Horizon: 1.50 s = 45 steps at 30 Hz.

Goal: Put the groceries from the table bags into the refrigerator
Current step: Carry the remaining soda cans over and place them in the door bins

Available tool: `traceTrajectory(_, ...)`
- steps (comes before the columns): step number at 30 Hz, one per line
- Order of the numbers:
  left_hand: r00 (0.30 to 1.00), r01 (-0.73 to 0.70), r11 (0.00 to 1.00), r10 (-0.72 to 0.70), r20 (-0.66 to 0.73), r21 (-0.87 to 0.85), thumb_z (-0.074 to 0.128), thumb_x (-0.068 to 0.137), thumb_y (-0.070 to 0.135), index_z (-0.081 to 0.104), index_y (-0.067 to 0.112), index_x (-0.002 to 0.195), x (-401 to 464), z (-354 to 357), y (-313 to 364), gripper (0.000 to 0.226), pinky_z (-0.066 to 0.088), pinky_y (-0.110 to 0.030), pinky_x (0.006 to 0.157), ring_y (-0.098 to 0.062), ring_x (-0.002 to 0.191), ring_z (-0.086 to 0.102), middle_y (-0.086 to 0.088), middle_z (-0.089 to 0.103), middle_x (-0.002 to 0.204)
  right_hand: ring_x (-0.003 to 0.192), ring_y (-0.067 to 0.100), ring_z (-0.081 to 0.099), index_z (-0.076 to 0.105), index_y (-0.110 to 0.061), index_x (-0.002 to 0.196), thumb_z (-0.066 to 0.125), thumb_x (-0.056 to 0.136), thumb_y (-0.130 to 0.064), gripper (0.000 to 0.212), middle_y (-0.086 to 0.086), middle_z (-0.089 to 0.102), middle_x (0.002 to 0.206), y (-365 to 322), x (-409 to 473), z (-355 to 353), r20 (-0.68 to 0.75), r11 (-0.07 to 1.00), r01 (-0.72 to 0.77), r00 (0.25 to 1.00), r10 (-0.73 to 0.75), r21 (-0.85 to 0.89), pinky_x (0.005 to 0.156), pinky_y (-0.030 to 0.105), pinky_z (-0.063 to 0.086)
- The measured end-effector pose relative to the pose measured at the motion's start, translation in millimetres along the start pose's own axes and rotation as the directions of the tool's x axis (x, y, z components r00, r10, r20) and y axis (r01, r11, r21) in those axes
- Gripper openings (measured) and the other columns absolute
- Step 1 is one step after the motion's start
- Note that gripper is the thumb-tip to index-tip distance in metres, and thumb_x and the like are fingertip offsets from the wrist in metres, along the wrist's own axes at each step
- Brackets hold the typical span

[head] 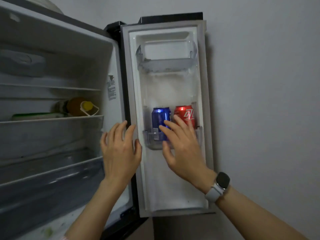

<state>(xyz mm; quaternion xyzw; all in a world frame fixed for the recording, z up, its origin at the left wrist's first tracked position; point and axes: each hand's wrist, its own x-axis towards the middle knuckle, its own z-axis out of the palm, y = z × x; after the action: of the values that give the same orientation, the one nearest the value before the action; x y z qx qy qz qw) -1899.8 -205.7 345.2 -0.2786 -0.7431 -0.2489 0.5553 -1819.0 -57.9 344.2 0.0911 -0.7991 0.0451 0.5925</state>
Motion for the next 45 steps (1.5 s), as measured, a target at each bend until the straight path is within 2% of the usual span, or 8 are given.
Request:
traceTrajectory(4, 0.969, 0.149, 0.977, -0.175, 0.175, 0.153, 0.044, 0.081, 0.031, 0.058, 0.01, 0.118, -100, -34, -13, 0.044, 0.038, -0.056, 0.095, -0.034, 0.115, 0.053, -0.015, 0.058, 0.123, 0.125, 0.025, 0.044, 0.054, -0.01, 0.122, 0.041, 0.086, -0.023, 0.041, 0.01, 0.057, 0.126, -37, -83, 24, 0.234, 0.975, -0.04, 0.972, -0.012, 0.217, 0.109, 0.046, 0.033)
traceTrajectory(7, 0.892, 0.258, 0.925, -0.339, 0.297, 0.28, 0.041, 0.081, 0.035, 0.058, 0.011, 0.118, -187, -67, -21, 0.047, 0.037, -0.056, 0.095, -0.033, 0.115, 0.054, -0.013, 0.058, 0.123, 0.125, 0.026, 0.044, 0.049, -0.008, 0.129, 0.035, 0.088, -0.028, 0.048, 0.011, 0.051, 0.132, -68, -154, 39, 0.568, 0.925, -0.204, 0.823, -0.015, 0.319, 0.107, 0.044, 0.036)
traceTrajectory(12, 0.609, 0.442, 0.701, -0.693, 0.386, 0.56, 0.049, 0.081, 0.034, 0.06, 0.009, 0.115, -340, -164, -2, 0.044, 0.039, -0.058, 0.091, -0.035, 0.11, 0.057, -0.014, 0.061, 0.118, 0.127, 0.027, 0.041, 0.046, -0.007, 0.131, 0.035, 0.09, -0.029, 0.047, 0.011, 0.049, 0.133, -131, -272, 30, 0.799, 0.882, -0.242, 0.563, -0.211, 0.404, 0.108, 0.039, 0.031)
traceTrajectory(16, 0.349, 0.523, 0.435, -0.894, 0.282, 0.733, 0.038, 0.076, 0.043, 0.064, 0.011, 0.108, -439, -268, 30, 0.053, 0.043, -0.055, 0.087, -0.034, 0.1, 0.062, -0.014, 0.065, 0.11, 0.134, 0.024, 0.031, 0.038, -0.012, 0.137, 0.039, 0.096, -0.027, 0.044, 0.008, 0.039, 0.144, -208, -339, 0, 0.831, 0.81, -0.263, 0.367, -0.417, 0.523, 0.111, 0.035, 0.024)
traceTrajectory(19, 0.188, 0.586, 0.194, -0.977, 0.102, 0.786, 0.044, 0.086, 0.04, 0.054, 0.016, 0.125, -483, -348, 62, 0.047, 0.027, -0.05, 0.105, -0.027, 0.125, 0.045, -0.008, 0.052, 0.133, 0.133, 0.024, 0.033, 0.037, -0.013, 0.137, 0.036, 0.097, -0.027, 0.043, 0.007, 0.038, 0.144, -284, -363, -32, 0.755, 0.721, -0.229, 0.259, -0.603, 0.654, 0.108, 0.032, 0.025)
traceTrajectory(28, 0.118, 0.625, -0.312, -0.868, -0.482, 0.716, 0.048, 0.091, 0.036, 0.045, 0.019, 0.133, -556, -616, 129, 0.045, 0.022, -0.045, 0.11, -0.021, 0.132, 0.034, -0.003, 0.042, 0.14, 0.123, 0.026, 0.043, 0.046, -0.014, 0.131, 0.04, 0.095, -0.029, 0.039, 0.007, 0.05, 0.133, -556, -403, -176, 0.278, 0.257, -0.135, 0.172, -0.945, 0.957, 0.101, 0.034, 0.035)
traceTrajectory(38, 0.08, 0.485, -0.689, -0.578, -0.812, 0.538, 0.047, 0.092, 0.036, 0.045, 0.017, 0.133, -620, -951, 243, 0.045, 0.029, -0.04, 0.11, -0.021, 0.133, 0.035, -0.005, 0.04, 0.142, 0.114, 0.026, 0.049, 0.051, -0.014, 0.125, 0.041, 0.094, -0.025, 0.034, 0.006, 0.054, 0.123, -845, -448, -390, -0.135, -0.149, -0.146, 0.1, -0.986, 0.978, 0.093, 0.036, 0.041)
traceTrajectory(45, 0.014, 0.439, -0.783, -0.484, -0.875, 0.44, 0.05, 0.09, 0.032, 0.047, 0.013, 0.132, -668, -1073, 252, 0.045, 0.031, -0.04, 0.107, -0.024, 0.13, 0.039, -0.008, 0.045, 0.139, 0.117, 0.027, 0.046, 0.046, -0.011, 0.13, 0.039, 0.095, -0.022, 0.038, 0.009, 0.051, 0.128, -987, -472, -468, -0.291, -0.289, -0.181, 0.017, -0.957, 0.94, 0.097, 0.035, 0.039)
